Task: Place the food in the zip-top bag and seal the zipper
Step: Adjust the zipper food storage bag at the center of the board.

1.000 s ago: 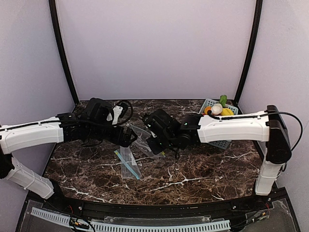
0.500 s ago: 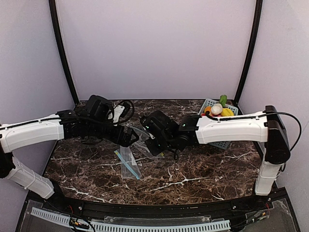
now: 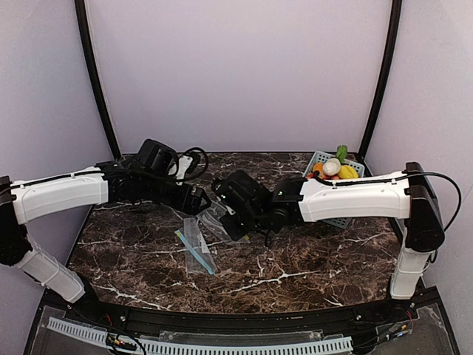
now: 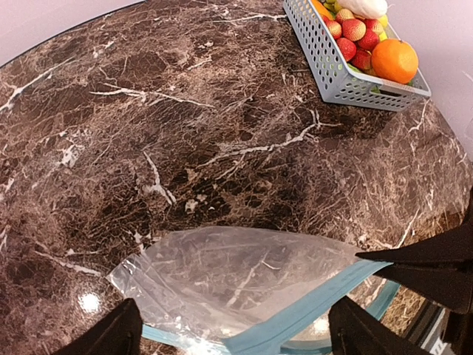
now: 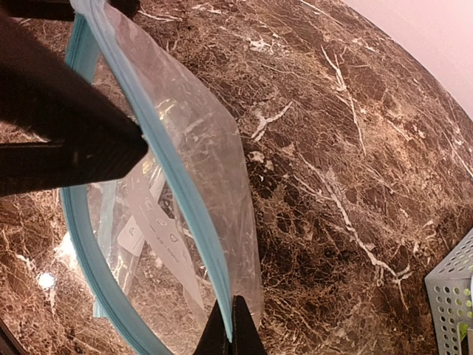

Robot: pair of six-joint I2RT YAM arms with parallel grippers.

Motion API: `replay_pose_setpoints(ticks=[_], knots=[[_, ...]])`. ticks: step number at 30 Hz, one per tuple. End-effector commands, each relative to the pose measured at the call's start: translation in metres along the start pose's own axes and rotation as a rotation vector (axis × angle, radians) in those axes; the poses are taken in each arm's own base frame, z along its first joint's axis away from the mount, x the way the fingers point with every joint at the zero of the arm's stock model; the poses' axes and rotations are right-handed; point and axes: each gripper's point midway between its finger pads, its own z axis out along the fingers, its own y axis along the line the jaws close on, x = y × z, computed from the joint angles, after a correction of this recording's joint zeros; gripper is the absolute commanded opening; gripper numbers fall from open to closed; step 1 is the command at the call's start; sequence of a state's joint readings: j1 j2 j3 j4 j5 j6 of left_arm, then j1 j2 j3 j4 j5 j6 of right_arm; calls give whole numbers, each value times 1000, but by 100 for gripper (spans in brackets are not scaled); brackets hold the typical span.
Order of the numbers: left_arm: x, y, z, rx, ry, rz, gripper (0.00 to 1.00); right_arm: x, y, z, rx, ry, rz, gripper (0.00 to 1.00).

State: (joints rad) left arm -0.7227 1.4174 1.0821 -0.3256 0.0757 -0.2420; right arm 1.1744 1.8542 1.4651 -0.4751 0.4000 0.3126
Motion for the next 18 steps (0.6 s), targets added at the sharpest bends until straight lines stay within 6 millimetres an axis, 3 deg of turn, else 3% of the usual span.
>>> replay_pose_setpoints(ticks=[1,6,13,18], knots=[[-6,-5,-4,19,11,84,81,-8,8,-1,-9,-15,-19,0],[-5,-6,-5,23,40,162,64,-9,8,-2,-10,-14,-29,0],[-1,-7,-3,29,69,213,55,-10,12,-2,-28,-12,-35,0],[-1,-8,-2,40,70,224,42,-9,12,-2,-32,-8,-36,0]])
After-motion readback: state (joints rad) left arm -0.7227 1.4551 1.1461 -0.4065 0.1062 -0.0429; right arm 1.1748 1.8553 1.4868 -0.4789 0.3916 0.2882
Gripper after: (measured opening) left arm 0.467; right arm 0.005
